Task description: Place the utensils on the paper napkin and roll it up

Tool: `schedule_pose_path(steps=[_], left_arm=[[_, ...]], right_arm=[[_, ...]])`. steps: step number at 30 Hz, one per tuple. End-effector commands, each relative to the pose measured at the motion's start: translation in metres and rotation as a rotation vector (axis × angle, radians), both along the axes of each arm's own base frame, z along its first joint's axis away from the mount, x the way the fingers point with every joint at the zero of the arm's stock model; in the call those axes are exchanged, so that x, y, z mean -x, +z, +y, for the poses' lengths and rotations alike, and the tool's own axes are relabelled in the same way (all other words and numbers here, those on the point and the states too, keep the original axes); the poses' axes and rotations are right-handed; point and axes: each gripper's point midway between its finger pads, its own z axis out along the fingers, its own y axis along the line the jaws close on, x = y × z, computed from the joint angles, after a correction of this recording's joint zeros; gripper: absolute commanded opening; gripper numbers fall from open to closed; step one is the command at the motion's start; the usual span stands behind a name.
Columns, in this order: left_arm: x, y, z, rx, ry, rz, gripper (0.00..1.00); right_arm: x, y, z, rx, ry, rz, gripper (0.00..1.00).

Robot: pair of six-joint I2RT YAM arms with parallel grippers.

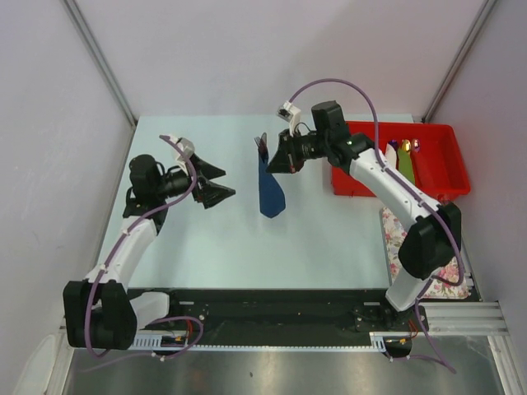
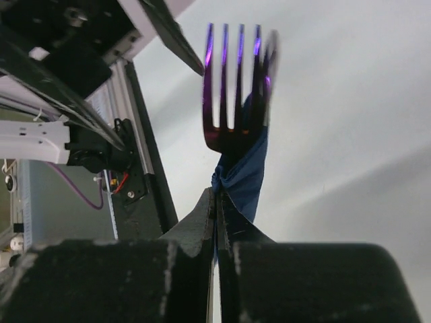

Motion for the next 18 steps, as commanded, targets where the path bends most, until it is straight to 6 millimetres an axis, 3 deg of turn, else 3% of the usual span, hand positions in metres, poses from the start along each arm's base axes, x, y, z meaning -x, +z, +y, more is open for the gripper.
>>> schedule_pose_path(steps=[1,10,18], left_arm=[[0.030,0.034,-0.019,0.014,-0.184,-0.150,0.94],[0.054,0.062,-0.050,0.077,-0.293,-0.174,0.91],[0.073,0.074,-0.073,0.079,-0.415,-0.218,0.84]], right_arm=[[0.033,0.084,-0.002,-0.099,0.094,-0.215,0.00],[0.077,0.120,-0.002,-0.101,0.178,-0.416,0.00],[0.116,0.129,0.008,-0.084,0.257,-0.553,0.00]])
